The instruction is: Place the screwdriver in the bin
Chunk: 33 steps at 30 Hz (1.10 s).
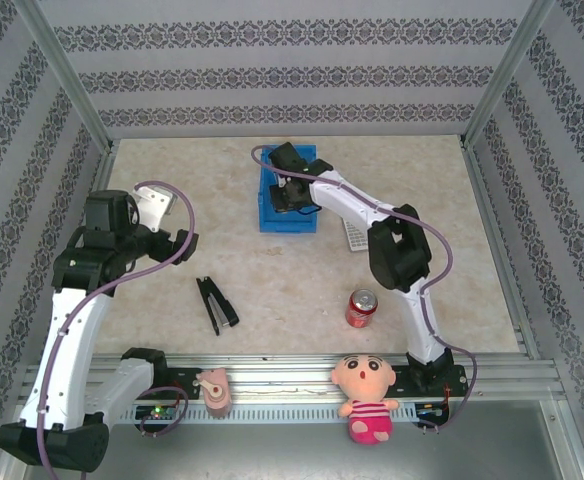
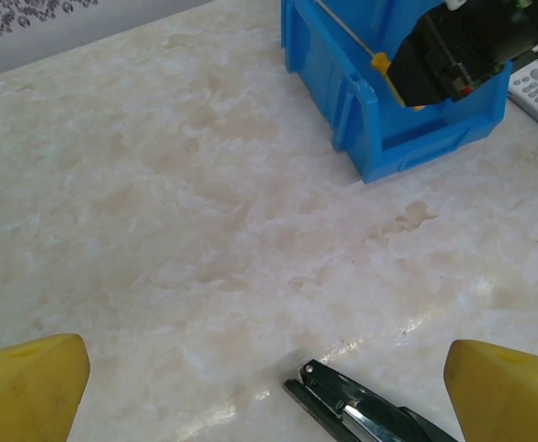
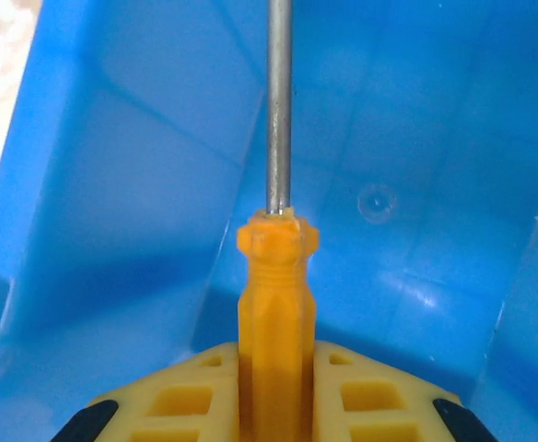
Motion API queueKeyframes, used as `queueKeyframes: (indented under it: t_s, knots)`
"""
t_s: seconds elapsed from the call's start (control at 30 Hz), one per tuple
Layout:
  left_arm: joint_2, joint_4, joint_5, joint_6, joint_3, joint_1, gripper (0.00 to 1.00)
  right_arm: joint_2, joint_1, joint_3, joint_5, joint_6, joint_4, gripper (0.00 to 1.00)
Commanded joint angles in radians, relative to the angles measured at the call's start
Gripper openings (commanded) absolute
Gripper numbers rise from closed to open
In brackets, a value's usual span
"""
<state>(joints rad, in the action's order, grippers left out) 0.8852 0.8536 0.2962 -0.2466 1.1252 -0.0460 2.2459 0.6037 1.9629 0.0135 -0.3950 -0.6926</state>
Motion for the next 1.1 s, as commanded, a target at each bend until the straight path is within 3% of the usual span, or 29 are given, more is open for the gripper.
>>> queueKeyframes:
  t_s: [0.0, 0.73, 1.07]
  knots:
    - [-0.034, -0.008, 0.046, 0.023, -0.012, -0.008, 0.99, 0.045, -0.013, 0.072, -0.001, -0.021, -0.02, 0.19]
    - [0.0, 0.017, 0.08, 0.04, -0.021, -0.009, 0.99, 0.22, -0.037, 0.164, 0.004, -0.002, -0.022, 0.21]
    - [-0.012, 0.021, 0.067, 0.034, -0.038, -0.009, 0.99, 0.223, -0.039, 0.179, 0.0, 0.034, -0.067, 0.32]
